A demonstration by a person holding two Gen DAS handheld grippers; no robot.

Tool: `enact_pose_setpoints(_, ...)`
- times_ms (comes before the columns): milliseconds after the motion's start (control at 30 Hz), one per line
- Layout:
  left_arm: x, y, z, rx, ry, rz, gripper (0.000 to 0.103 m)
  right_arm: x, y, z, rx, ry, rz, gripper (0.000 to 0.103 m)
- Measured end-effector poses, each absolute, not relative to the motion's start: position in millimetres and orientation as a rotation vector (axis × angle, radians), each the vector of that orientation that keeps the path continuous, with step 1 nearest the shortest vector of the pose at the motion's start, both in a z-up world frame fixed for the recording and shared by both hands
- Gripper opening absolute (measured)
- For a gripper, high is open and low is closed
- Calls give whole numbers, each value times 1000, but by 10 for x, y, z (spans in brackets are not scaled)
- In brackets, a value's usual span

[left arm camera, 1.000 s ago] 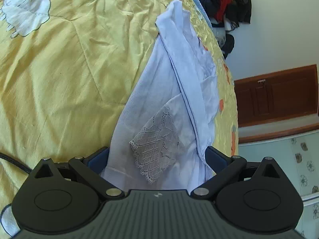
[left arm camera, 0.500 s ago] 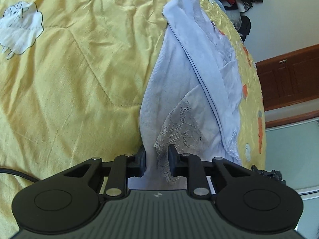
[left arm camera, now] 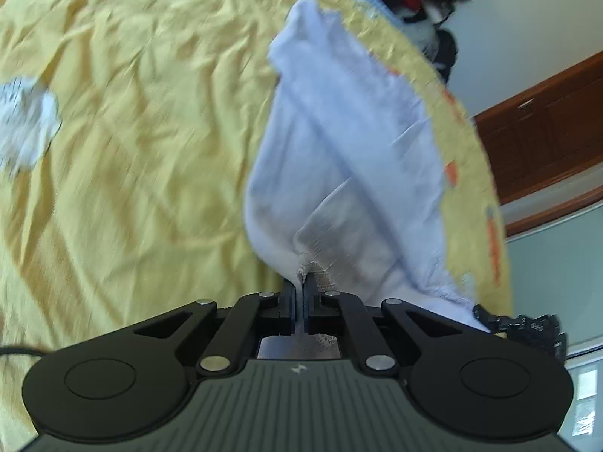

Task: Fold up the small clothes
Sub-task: 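Grasp the shirt side edge with the left gripper and lift it inward, then lay the side edge on the shirt body and open the left gripper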

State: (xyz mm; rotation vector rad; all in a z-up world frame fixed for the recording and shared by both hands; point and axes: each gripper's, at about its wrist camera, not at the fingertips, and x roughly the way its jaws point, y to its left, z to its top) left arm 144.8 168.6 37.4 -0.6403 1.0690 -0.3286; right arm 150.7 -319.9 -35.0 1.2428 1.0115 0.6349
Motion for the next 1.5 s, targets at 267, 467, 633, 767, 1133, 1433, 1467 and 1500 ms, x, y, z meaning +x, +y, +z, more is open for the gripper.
enact_pose_setpoints(267, 2753, 1632, 1116, -670, 858, -333, 3, 2804, -3260, 137, 1340, 809, 685, 7)
enact_pose_setpoints(467, 4328, 1472, 738, -659, 985, -279, 4, 4260, -3131, -50, 1342, 895, 478, 21)
enact_pose_setpoints(633, 4486, 1723, 220, -990, 997, -288, 4, 4508, -3299, -518, 1599, 839, 439, 60)
enact_pose_setpoints(767, 4455, 1785, 199, -982, 1073, -345, 13, 4460, -3382, -626, 1568, 897, 465, 65)
enact_pose_setpoints(1133, 3242, 1068, 888, 491, 298, -18, 103, 3944, -3084, 380, 402, 814, 355, 61)
enact_pose_setpoints(1433, 3084, 324, 213, 1075, 263, -217, 103, 3466, -2047, 377, -462, 697, 521, 60)
enact_pose_setpoints(1467, 3131, 298, 187, 1111, 268, -221, 103, 3488, -2019, 355, -478, 708, 533, 59)
enact_pose_setpoints(1500, 3194, 281, 151, 1147, 282, -240, 103, 3503, -1996, 350, -489, 716, 541, 59)
